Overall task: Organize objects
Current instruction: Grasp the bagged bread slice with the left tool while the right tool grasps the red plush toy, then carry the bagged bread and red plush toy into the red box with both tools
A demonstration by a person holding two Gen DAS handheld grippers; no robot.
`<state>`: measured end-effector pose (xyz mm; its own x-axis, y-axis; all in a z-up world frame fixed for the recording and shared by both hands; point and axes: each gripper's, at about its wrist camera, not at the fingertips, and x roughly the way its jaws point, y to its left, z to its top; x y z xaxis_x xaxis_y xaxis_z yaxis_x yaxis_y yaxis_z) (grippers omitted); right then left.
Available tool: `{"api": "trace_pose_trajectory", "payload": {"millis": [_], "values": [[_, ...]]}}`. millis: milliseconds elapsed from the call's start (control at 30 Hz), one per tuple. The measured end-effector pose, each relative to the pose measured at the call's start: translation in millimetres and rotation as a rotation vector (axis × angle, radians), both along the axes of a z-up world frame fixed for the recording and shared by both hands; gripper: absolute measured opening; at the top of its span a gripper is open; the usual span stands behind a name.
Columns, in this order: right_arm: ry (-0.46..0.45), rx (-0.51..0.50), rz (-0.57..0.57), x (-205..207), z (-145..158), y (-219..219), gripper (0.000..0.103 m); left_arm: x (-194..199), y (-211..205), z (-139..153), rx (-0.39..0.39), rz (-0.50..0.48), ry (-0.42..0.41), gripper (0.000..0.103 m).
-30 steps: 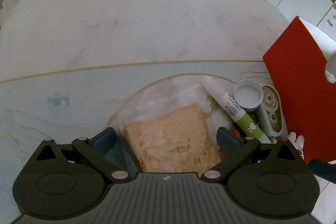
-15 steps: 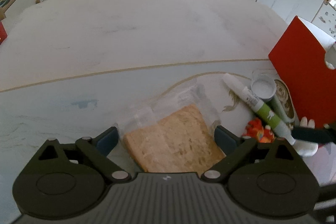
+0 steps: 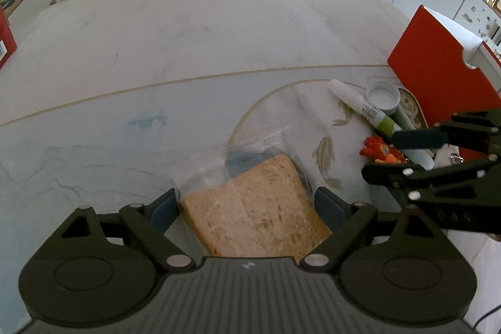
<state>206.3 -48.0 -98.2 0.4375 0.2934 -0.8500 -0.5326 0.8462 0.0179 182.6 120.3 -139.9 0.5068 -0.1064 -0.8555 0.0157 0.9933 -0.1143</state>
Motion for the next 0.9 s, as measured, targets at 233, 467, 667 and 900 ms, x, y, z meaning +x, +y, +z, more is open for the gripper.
{"api": "trace_pose_trajectory", "payload": {"millis": [233,467,667,900], "values": [[-0.016,-0.024,0.000,-0.7,-4.4,6.5,0.049,-7.0,0.3,1.0,-0.002,-0.007,0.003,0.091],[-0.054,-0.058,0.015,-11.1,-1.7,5.0,0.031,-13.1,-0.9,2.0,0.002,-0.016,0.004,0.090],[-0.063,-0.061,0.031,-27.8,4.4,4.8,0.015,-19.2,-3.8,3.3,0.004,-0.026,0.007,0.089],[-0.042,-0.013,0.022,-53.2,17.6,-6.3,0.013,-33.5,-11.3,6.5,-0.009,-0.046,0.021,0.087]]}}
